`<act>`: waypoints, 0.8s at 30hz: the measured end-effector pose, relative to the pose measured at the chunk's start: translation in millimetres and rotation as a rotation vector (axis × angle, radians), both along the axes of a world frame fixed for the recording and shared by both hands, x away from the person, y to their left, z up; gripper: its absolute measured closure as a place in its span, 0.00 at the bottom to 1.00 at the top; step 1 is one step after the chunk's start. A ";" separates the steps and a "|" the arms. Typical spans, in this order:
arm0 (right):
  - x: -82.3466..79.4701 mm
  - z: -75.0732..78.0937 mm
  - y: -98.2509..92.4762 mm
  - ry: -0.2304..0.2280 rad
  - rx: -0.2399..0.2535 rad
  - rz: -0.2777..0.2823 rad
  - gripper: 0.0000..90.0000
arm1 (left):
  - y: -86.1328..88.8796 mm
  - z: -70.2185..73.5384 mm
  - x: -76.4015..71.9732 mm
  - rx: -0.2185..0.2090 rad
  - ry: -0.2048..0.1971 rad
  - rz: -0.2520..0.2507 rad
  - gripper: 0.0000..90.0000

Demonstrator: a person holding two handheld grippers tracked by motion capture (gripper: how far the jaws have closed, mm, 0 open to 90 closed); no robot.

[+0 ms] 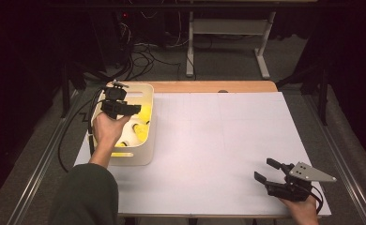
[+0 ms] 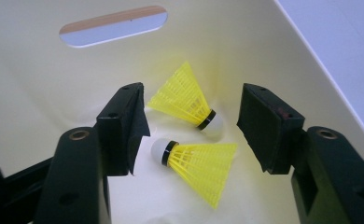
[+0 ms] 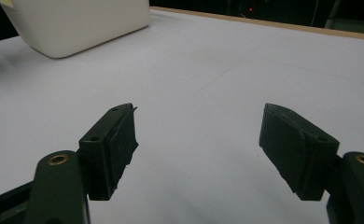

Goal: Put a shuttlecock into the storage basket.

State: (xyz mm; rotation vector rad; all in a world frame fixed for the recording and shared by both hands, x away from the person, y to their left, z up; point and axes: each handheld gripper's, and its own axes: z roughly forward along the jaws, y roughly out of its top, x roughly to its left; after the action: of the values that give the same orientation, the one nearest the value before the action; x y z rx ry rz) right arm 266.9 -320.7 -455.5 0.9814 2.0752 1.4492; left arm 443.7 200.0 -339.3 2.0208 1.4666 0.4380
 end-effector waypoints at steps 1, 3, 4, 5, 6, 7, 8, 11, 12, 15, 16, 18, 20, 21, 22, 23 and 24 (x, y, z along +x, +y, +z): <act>0.0 0.0 0.0 0.000 0.000 0.000 0.31 | 0.1 0.4 -0.2 0.004 0.000 -0.002 0.45; 0.0 0.0 0.0 0.000 0.000 0.000 0.31 | 0.2 1.3 -1.0 0.000 -0.009 0.000 0.44; -0.1 0.1 0.0 -0.001 0.000 0.000 0.31 | 0.2 1.8 -1.4 -0.003 -0.014 -0.001 0.44; -0.1 0.1 -0.1 -0.001 0.000 -0.001 0.31 | -0.1 2.2 -1.8 -0.005 -0.018 -0.001 0.44; -0.1 0.1 -0.2 -0.001 0.000 -0.001 0.31 | -0.2 2.9 -2.1 -0.002 -0.020 -0.003 0.44; -0.1 0.1 -0.3 0.000 0.001 -0.002 0.31 | -0.7 3.5 -2.4 -0.002 -0.022 -0.005 0.43; -0.1 0.0 -0.3 0.000 0.002 -0.002 0.31 | -1.2 4.1 -2.6 0.000 -0.026 -0.006 0.43; -0.2 0.2 -0.2 -0.001 0.001 -0.001 0.31 | -3.0 6.7 -3.5 -0.002 -0.038 -0.011 0.43; -0.2 0.2 -0.3 0.000 0.001 -0.002 0.31 | -3.5 7.4 -3.7 -0.003 -0.041 -0.014 0.42; -0.1 0.1 -0.4 -0.001 0.003 -0.002 0.31 | -5.8 9.9 -4.6 -0.003 -0.061 -0.019 0.43; 0.0 0.1 -0.3 0.000 0.003 -0.002 0.31 | -6.9 10.9 -4.7 -0.006 -0.064 -0.022 0.43; 0.0 0.1 -0.1 -0.001 0.001 -0.002 0.31 | -10.0 12.5 -4.5 -0.011 -0.068 -0.032 0.44; -0.3 0.2 -0.2 -0.001 0.002 -0.001 0.31 | -12.3 13.6 -4.1 -0.013 -0.070 -0.040 0.44; -0.2 0.1 -0.4 -0.001 0.003 -0.002 0.31 | -13.4 13.9 -4.2 -0.017 -0.072 -0.040 0.44; -0.1 0.1 -0.4 0.000 0.003 -0.002 0.31 | -14.1 14.6 -4.2 -0.015 -0.075 -0.045 0.44; 0.0 0.0 -0.4 0.000 0.003 -0.002 0.31 | -15.2 15.0 -4.2 -0.017 -0.077 -0.045 0.44; 0.1 0.0 -0.3 0.000 0.003 -0.001 0.31 | -16.0 15.6 -4.3 -0.018 -0.080 -0.047 0.44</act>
State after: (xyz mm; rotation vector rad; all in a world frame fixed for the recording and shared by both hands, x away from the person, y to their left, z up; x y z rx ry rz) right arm 267.0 -321.0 -455.5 0.9837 2.0727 1.4522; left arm 439.3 183.9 -323.7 1.9964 1.3677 0.4788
